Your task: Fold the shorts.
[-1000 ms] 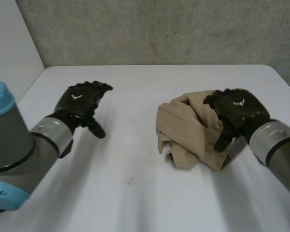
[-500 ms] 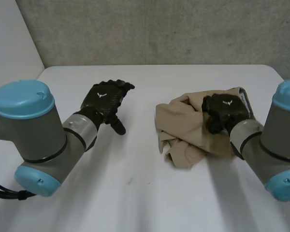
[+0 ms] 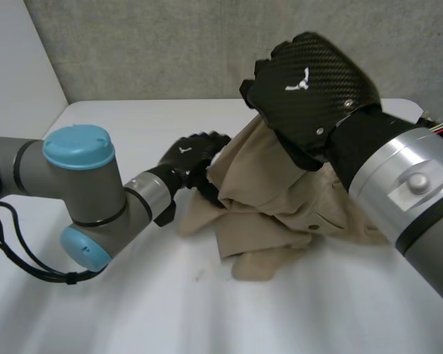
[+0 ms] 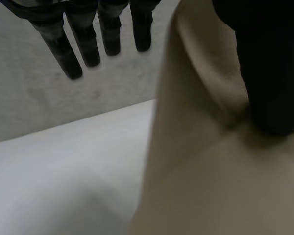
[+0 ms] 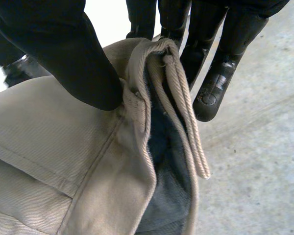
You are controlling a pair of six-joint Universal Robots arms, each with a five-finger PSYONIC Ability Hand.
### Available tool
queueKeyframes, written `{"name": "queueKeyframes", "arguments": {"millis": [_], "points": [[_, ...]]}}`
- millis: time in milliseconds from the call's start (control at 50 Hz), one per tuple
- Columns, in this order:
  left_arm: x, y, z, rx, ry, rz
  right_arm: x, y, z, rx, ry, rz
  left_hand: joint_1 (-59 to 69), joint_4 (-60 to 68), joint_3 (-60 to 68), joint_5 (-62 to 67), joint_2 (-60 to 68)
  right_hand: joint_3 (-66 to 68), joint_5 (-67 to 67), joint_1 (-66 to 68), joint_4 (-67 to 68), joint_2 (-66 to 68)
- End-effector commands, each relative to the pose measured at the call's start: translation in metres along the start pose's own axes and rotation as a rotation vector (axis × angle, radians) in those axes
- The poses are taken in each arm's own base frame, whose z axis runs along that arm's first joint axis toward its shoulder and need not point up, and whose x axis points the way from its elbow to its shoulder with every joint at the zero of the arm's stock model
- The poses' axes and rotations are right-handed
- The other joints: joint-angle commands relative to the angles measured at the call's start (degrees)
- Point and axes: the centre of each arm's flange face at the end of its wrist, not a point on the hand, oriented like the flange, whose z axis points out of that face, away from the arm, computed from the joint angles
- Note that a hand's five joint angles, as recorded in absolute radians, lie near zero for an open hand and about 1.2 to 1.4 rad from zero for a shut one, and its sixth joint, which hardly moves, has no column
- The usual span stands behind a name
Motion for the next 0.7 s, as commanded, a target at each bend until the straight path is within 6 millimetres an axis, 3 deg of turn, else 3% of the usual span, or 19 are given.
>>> {"name": "queueKeyframes", "arguments": {"millis": [20, 40, 100, 120, 160, 300, 360, 440, 580, 700], "points": [[0.005, -0.005, 0.0, 0.01, -0.005, -0.031, 0.009, -0.002, -0.003, -0.006, 0.044, 0.002, 65.5, 66.1, 65.9, 65.4, 66.1, 13.6, 14.2, 26.0, 11.9, 12.9], [0.002, -0.006, 0.0, 0.013, -0.032, -0.027, 0.01, 0.001, -0.001, -0.024, 0.058, 0.002, 65.5, 66.1, 65.9, 65.4, 66.1, 13.6, 14.2, 26.0, 11.9, 12.9], [-0.013, -0.038, -0.016, 0.061, -0.171, 0.01, 0.021, 0.009, 0.004, -0.06, 0.112, 0.001, 65.5, 66.1, 65.9, 65.4, 66.1, 13.6, 14.2, 26.0, 11.9, 12.9], [-0.021, -0.061, -0.03, 0.089, -0.23, 0.041, 0.032, 0.018, 0.007, -0.099, 0.157, -0.001, 65.5, 66.1, 65.9, 65.4, 66.1, 13.6, 14.2, 26.0, 11.9, 12.9], [-0.023, -0.077, -0.045, 0.095, -0.255, 0.079, 0.044, 0.026, 0.009, -0.129, 0.201, -0.005, 65.5, 66.1, 65.9, 65.4, 66.1, 13.6, 14.2, 26.0, 11.9, 12.9], [0.015, -0.154, -0.115, 0.237, -0.204, 0.289, 0.059, 0.039, 0.01, -0.167, 0.249, 0.007, 65.5, 66.1, 65.9, 65.4, 66.1, 13.6, 14.2, 26.0, 11.9, 12.9], [0.036, -0.192, -0.154, 0.345, -0.198, 0.361, 0.066, 0.026, 0.003, -0.126, 0.28, 0.032, 65.5, 66.1, 65.9, 65.4, 66.1, 13.6, 14.2, 26.0, 11.9, 12.9], [0.052, -0.223, -0.188, 0.434, -0.202, 0.395, 0.081, 0.003, -0.014, -0.047, 0.336, 0.051, 65.5, 66.1, 65.9, 65.4, 66.1, 13.6, 14.2, 26.0, 11.9, 12.9], [0.07, -0.239, -0.227, 0.437, -0.205, 0.395, 0.099, -0.031, -0.041, 0.046, 0.397, 0.033, 65.5, 66.1, 65.9, 65.4, 66.1, 13.6, 14.2, 26.0, 11.9, 12.9], [0.073, -0.237, -0.235, 0.429, -0.204, 0.392, 0.097, -0.036, -0.052, 0.025, 0.375, 0.039, 65.5, 66.1, 65.9, 65.4, 66.1, 13.6, 14.2, 26.0, 11.9, 12.9]]}}
